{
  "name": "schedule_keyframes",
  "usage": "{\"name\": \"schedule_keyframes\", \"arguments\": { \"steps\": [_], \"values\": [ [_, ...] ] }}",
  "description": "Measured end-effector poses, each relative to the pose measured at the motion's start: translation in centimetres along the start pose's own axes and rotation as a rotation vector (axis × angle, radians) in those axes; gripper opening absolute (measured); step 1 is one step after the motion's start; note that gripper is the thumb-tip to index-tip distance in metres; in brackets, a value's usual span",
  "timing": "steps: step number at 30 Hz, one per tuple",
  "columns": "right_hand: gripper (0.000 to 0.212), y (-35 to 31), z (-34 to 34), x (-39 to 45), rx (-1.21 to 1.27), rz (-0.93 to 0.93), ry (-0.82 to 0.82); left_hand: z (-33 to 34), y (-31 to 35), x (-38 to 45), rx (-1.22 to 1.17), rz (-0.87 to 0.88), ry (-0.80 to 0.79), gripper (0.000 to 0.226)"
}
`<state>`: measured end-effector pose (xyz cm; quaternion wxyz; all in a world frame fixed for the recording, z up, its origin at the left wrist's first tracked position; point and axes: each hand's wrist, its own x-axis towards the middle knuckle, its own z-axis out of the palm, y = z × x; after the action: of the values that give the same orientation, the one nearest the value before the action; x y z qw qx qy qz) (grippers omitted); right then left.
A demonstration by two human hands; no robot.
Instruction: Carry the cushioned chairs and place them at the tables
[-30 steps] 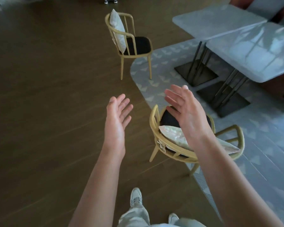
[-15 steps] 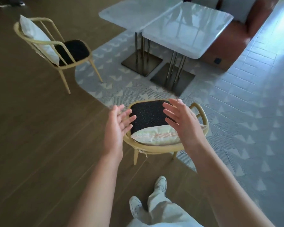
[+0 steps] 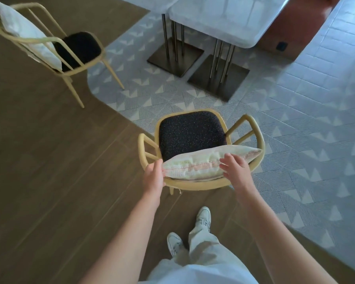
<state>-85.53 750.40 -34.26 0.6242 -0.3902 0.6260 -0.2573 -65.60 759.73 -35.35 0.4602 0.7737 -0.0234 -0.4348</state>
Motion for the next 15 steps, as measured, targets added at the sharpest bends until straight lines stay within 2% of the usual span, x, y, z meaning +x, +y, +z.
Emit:
{"name": "schedule_keyframes", "arguments": {
  "steps": [4, 8, 10, 15],
  "values": [
    [0.036, 3.8, -1.8, 2.0, -0.008, 0.122, 0.086, 1.3, -2.5, 1.1, 0.112, -0.037, 0.093, 0.019],
    [0.025, 6.2, -3.0, 3.9, 0.096, 0.253, 0.183, 2.5, -2.9, 2.1, 0.178, -0.050, 0.285, 0.053],
    [0.019, 6.5, -3.2, 4.8, 0.118, 0.286, 0.245, 3.0, -2.7, 2.8, 0.144, -0.078, 0.365, 0.057],
    [0.036, 7.5, -3.1, 5.1, 0.209, 0.360, 0.348, 2.8, -3.6, 4.6, 0.027, -0.207, 0.363, 0.054]
  ]
}}
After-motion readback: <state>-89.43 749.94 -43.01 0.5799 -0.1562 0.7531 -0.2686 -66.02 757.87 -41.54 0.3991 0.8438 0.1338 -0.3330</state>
